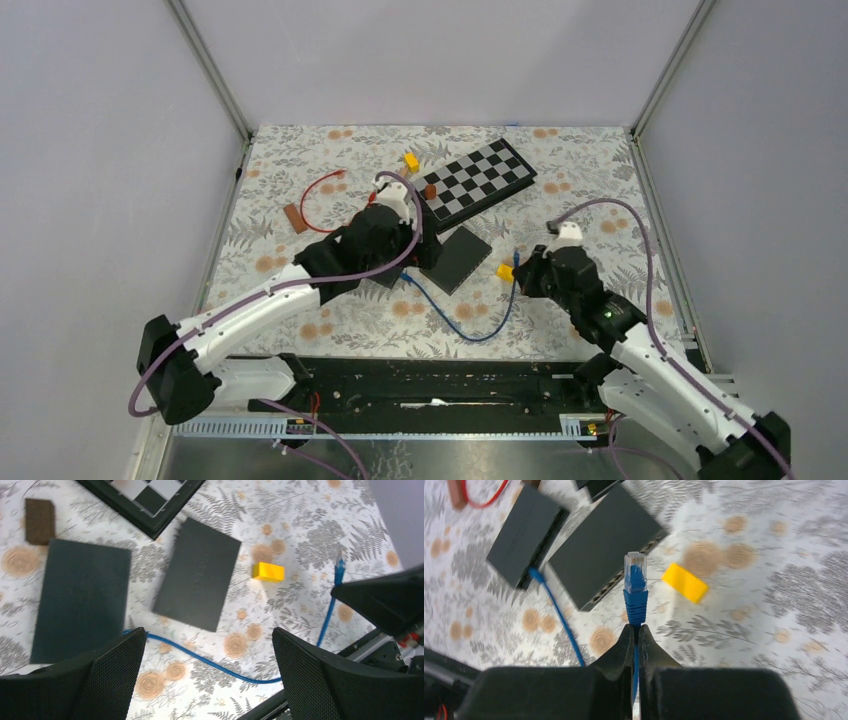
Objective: Insert the plug into the switch port
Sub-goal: Pick up the connector from the center of the board.
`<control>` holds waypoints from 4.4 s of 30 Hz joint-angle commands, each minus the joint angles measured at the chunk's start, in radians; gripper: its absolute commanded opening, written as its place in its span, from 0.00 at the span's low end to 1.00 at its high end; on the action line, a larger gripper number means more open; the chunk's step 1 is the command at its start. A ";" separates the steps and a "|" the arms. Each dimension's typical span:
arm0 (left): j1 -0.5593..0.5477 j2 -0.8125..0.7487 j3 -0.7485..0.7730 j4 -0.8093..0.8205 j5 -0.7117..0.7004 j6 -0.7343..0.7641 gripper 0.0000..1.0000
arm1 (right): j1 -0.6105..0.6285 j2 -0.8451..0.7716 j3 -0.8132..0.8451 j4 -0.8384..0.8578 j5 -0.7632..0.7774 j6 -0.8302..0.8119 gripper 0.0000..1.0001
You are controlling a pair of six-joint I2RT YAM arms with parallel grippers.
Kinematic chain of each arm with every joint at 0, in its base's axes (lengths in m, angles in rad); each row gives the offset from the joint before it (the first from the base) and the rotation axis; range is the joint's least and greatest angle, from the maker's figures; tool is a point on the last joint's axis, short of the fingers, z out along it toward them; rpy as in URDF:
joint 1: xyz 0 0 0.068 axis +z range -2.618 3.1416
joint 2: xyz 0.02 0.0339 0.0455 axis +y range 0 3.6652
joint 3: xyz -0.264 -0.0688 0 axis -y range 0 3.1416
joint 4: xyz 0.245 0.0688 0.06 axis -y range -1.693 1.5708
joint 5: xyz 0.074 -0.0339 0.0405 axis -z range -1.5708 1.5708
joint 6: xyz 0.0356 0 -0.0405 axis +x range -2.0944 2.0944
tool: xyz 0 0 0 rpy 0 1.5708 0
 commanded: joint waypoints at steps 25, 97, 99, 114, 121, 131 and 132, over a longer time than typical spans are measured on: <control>0.149 -0.378 -0.076 0.043 0.439 0.051 0.96 | 0.520 -0.116 0.095 0.287 0.066 -0.380 0.00; 0.138 -0.211 -0.162 0.427 0.822 -0.003 0.00 | 0.521 -0.048 0.102 0.492 -0.137 -0.236 0.63; 0.138 -0.210 -0.164 0.386 0.691 -0.039 0.00 | 0.521 -0.065 0.094 0.452 -0.091 -0.258 0.70; 0.138 -0.153 -0.175 -0.126 -0.023 -0.676 0.00 | 0.520 -0.055 -0.057 0.523 0.286 -0.409 0.72; 0.136 -0.097 -0.131 -0.382 -0.011 -0.983 0.00 | 0.539 0.183 0.069 0.575 0.161 -0.548 0.71; 0.139 -0.185 -0.243 -0.352 0.128 -1.125 0.00 | 0.702 0.408 0.101 0.785 0.182 -0.735 0.71; 0.138 -0.195 -0.247 -0.354 0.131 -1.133 0.00 | 0.714 0.417 0.075 0.838 0.179 -0.763 0.70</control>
